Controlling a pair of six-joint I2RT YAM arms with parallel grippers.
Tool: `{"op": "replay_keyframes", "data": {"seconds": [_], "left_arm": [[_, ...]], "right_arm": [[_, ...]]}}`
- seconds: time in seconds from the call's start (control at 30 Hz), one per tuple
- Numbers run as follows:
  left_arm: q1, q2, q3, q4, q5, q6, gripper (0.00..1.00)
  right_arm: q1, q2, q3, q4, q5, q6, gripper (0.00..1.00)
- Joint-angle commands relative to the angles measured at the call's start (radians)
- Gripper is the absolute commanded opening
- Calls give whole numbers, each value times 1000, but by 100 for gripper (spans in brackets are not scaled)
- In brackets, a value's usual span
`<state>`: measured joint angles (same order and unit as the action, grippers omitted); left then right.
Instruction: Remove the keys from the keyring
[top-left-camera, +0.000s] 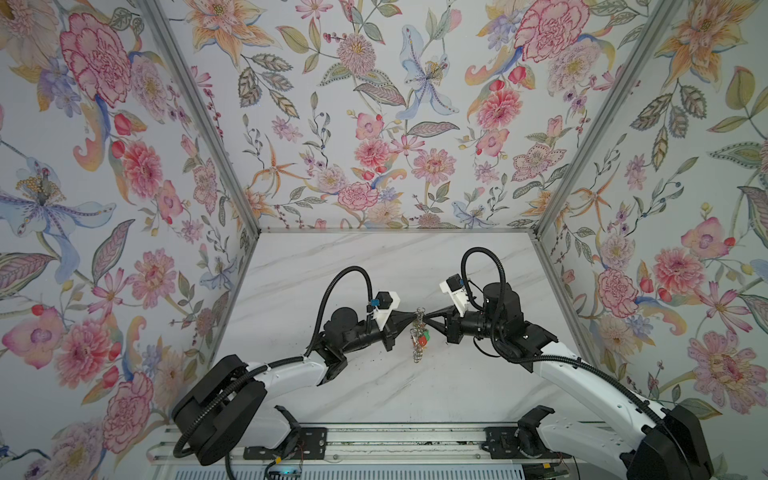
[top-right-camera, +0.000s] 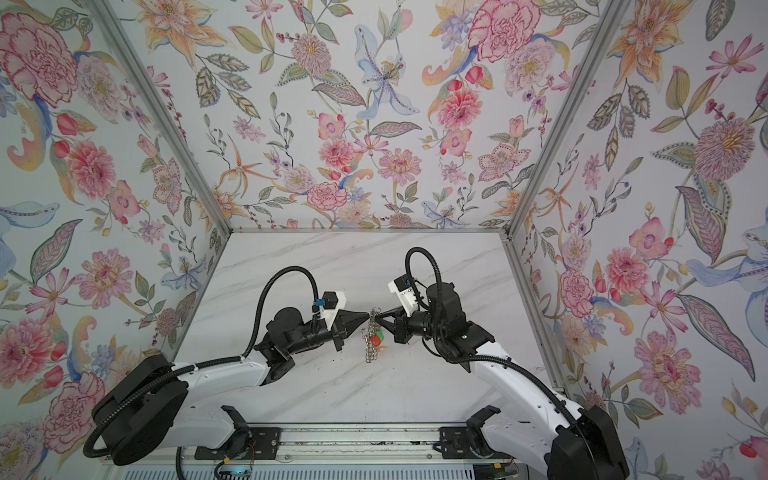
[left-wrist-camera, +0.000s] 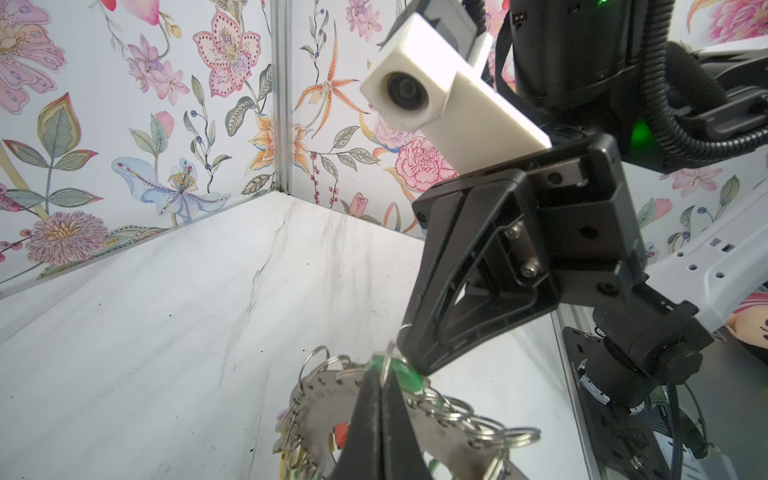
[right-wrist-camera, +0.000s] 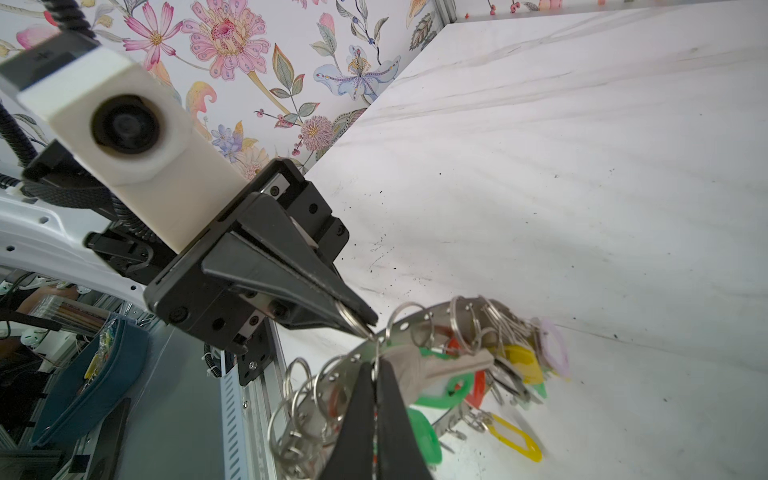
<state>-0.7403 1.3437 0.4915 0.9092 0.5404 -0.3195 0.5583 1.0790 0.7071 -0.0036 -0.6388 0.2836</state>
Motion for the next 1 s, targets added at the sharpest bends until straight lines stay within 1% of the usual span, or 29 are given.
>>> {"op": "replay_keyframes", "data": {"seconds": [0.0, 0.2, 0.57, 0.6, 0.67, 0.73, 0.87, 0.97], "left_arm": [[22, -65, 54, 6, -162, 49, 0], [23, -71, 55, -21, -182, 57, 0], [23, -57, 70, -16, -145, 57, 0], [23, -57, 71, -15, -140, 57, 0], [23, -60, 73, -15, -131, 57, 0], [22, -64, 77, -22, -119, 62, 0], [23, -65, 89, -39, -79, 75, 0], [22, -63, 90, -32, -36, 76, 0]], "right_arm": [[-33, 10, 2, -131, 41, -27, 5], [-43, 18, 16, -135, 31, -31, 5], [-46, 44, 26, -82, 3, 0, 1], [-47, 46, 27, -80, -1, -2, 2], [-50, 52, 28, -86, 3, -3, 11], [-55, 61, 30, -83, -18, -5, 19], [-55, 68, 20, -19, -39, 19, 23], [-60, 76, 19, 26, -57, 35, 24]]}}
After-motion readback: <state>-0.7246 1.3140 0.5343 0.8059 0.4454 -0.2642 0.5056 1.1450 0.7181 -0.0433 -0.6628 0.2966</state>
